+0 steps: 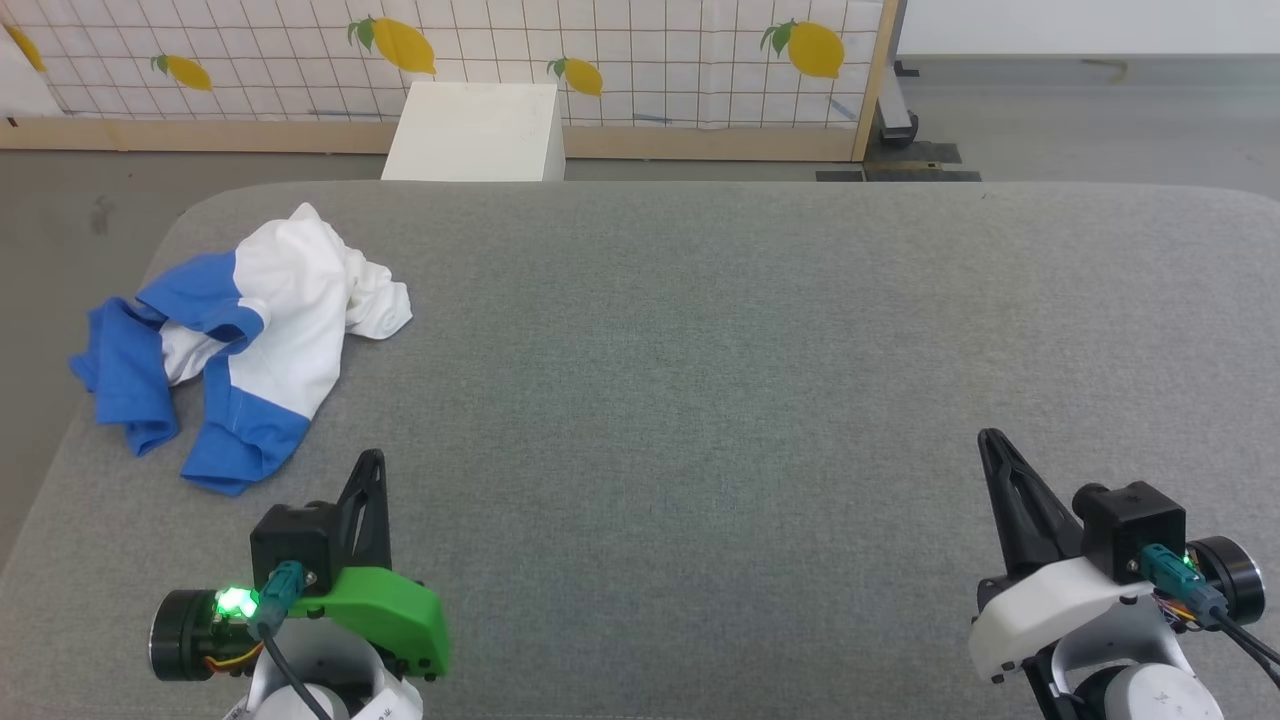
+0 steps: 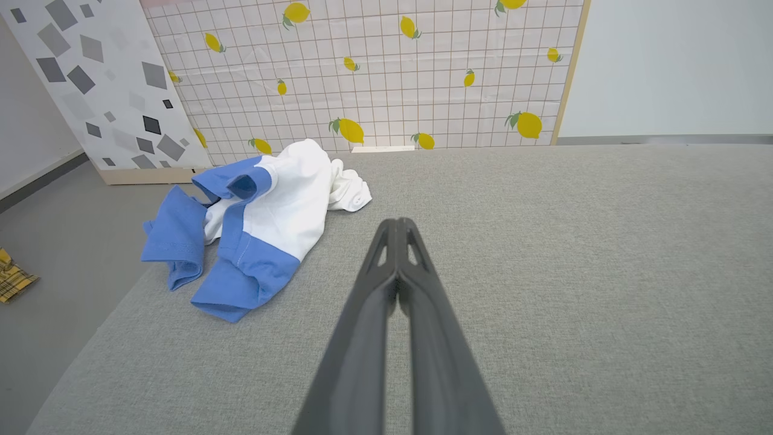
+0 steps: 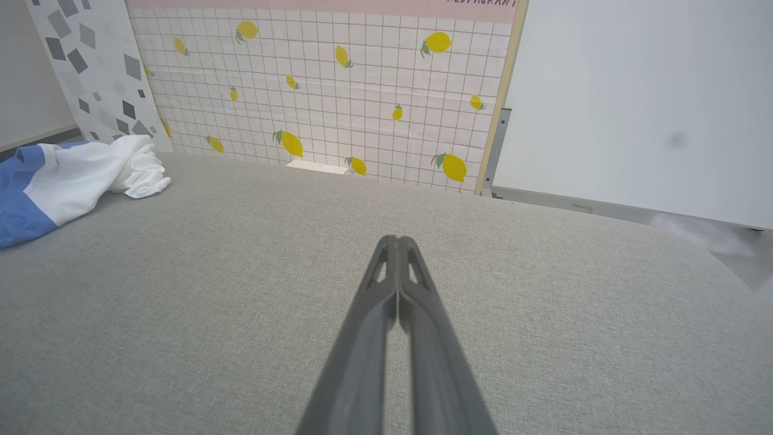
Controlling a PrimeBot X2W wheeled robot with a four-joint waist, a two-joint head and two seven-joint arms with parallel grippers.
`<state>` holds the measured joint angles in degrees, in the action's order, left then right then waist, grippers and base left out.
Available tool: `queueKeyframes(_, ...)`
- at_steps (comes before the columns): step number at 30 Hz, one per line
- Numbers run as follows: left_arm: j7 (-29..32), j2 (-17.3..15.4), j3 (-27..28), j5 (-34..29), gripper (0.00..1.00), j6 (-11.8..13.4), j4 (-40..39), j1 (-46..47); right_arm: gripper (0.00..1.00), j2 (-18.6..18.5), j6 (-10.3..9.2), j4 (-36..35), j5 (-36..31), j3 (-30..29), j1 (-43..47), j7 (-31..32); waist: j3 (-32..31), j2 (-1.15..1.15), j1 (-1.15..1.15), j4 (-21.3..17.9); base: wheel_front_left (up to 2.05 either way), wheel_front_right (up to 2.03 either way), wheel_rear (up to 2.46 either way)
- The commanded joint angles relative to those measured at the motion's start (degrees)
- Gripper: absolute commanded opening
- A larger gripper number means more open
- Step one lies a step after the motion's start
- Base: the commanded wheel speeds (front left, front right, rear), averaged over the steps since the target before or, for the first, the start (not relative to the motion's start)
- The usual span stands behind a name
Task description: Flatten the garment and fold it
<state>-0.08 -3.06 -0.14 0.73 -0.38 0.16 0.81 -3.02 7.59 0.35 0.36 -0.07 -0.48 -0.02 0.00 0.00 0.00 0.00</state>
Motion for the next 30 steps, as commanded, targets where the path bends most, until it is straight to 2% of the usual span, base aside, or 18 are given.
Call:
queueKeyframes(1, 0.08, 0.18, 0.14, -0.73, 0.00, 0.38, -0.16, -0.81, 0.00, 0.14, -0.10, -0.35, -0.36, 0.07, 0.48, 0.02, 0.00, 0.00, 0.00, 0.00, 0.00, 0.00, 0.00)
queueKeyframes(23, 0.00, 0.00, 0.00, 0.00, 0.00, 0.00, 0.00, 0.00, 0.00, 0.00, 0.00, 0.00, 0.00, 0.00, 0.00, 0.00, 0.00, 0.00, 0.00, 0.00, 0.00, 0.00, 0.00)
queueKeyframes(24, -0.01, -0.01, -0.05, 0.06, 1.00, 0.00, 0.01, 0.01, 1.00, -0.01, 0.00, 0.02, 0.03, -0.02, 0.00, 0.01, 0.00, 0.00, 0.00, 0.00, 0.00, 0.00, 0.00)
queueKeyframes(30, -0.30, -0.01, -0.46, 0.46, 1.00, 0.16, 0.25, 0.12, 1.00, -0.01, 0.00, 0.17, 0.19, -0.03, -0.08, -0.24, 0.00, 0.00, 0.00, 0.00, 0.00, 0.00, 0.00)
